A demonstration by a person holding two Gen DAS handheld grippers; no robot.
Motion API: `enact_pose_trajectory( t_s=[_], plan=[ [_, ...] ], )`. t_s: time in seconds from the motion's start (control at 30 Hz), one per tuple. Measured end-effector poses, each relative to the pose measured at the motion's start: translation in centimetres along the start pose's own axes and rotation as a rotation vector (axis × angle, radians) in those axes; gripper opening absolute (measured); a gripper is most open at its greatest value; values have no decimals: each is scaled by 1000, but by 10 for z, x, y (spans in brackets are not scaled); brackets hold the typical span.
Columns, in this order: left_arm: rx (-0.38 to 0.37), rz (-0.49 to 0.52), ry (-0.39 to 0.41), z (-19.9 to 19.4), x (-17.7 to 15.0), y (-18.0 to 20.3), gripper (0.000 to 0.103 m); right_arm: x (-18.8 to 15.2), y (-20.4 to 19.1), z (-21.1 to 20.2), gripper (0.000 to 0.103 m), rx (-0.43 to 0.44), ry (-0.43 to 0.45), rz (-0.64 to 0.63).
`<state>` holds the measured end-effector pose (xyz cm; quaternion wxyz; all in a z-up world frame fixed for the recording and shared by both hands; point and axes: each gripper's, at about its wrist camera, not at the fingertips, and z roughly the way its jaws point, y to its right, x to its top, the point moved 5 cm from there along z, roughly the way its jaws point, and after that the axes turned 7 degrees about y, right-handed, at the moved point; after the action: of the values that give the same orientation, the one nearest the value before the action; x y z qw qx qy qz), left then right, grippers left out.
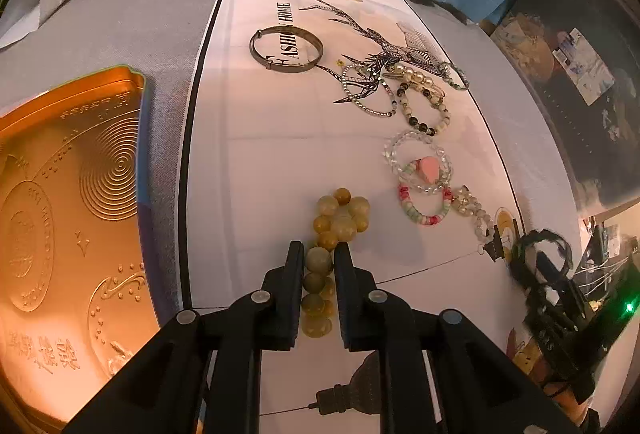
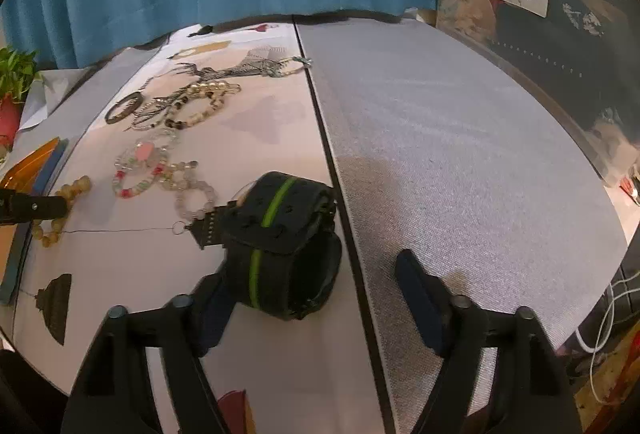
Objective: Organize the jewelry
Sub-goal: 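Carry the bead bracelet in the left tool while the right tool carries the smartwatch to the tray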
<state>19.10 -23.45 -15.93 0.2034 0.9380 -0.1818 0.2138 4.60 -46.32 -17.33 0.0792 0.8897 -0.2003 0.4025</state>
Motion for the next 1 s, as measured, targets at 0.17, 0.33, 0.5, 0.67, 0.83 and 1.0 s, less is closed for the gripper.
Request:
enact_pose_trajectory(
  t_s=[0.17,0.33,0.5,0.67,0.83,1.0],
  plan=[
    [-23,46,53,-23,5,13,10,6,-5,-7,46,66,-24,42],
    [-29,61,147,-73,15,18,10,28,-23,-39,46,102,45,23],
    [26,51,226,-126,11,3,10,50,-65,-81,46,181,113,-23],
    [74,18,274,-166,-4,-29,10,51,-121,-107,46,266,128,-95],
    [98,-39,283,-197,-24,-70,10,42,-178,-126,46,349,114,-158],
    [143,-80,301,-215,-41,-112,10,27,-229,-136,46,395,93,-228]
  ],
)
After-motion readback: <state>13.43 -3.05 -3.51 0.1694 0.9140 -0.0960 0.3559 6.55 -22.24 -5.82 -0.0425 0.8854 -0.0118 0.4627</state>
